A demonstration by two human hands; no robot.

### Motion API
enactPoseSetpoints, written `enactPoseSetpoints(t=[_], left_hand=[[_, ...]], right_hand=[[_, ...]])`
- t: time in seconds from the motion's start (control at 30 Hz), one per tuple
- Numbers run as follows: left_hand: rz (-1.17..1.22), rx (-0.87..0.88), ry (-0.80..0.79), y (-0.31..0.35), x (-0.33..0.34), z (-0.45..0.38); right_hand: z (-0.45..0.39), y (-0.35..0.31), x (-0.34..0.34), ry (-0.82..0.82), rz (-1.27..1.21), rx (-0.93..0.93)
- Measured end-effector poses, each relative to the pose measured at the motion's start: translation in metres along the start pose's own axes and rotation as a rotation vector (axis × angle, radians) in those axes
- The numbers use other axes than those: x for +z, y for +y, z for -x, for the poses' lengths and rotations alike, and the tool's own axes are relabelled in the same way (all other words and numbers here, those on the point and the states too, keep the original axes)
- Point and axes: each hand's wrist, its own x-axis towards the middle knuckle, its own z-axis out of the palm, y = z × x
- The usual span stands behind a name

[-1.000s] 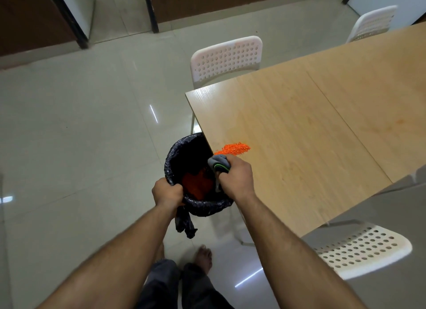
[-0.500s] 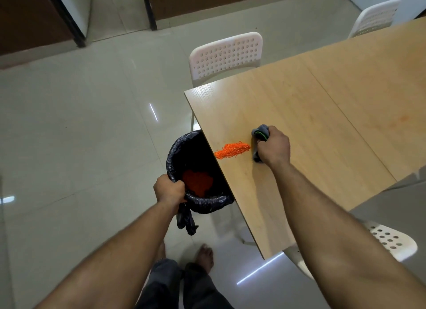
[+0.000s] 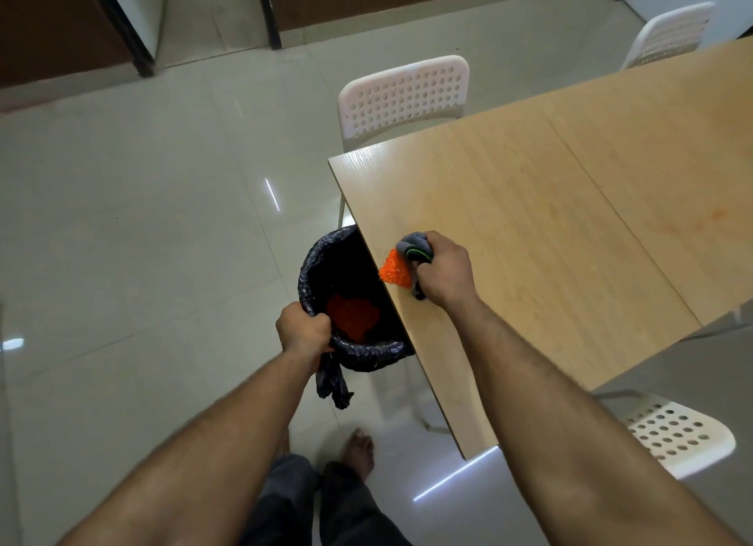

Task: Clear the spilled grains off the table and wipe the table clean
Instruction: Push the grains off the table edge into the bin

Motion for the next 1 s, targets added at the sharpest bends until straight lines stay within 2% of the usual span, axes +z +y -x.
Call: enactPoseSetpoints(t=[0.43, 0.63, 0.77, 0.9, 1.0], left_hand=[[-0.029, 0.008, 0.022, -0.005, -0.003, -0.007], [-0.004, 0.009, 0.014, -0.005, -0.004, -0.007], [0.015, -0.004, 0.003, 0.001, -0.007, -0.003], [0.062, -0.018, -0.009, 0.006, -0.008, -0.001], [0.068, -0.019, -0.009, 0.007, -0.009, -0.003]], right_hand=[[0.042, -0.022, 0.049, -0.034, -0.175, -0.042], [0.025, -0.023, 0.023, 0.144, -0.255, -0.015], [-0.01, -0.021, 0.0, 0.264, -0.187, 0.052], [-0.037, -0.019, -0.004, 0.17, -0.082, 0.149], [-0.041, -0.029, 0.004, 0.081, -0.003, 0.068]])
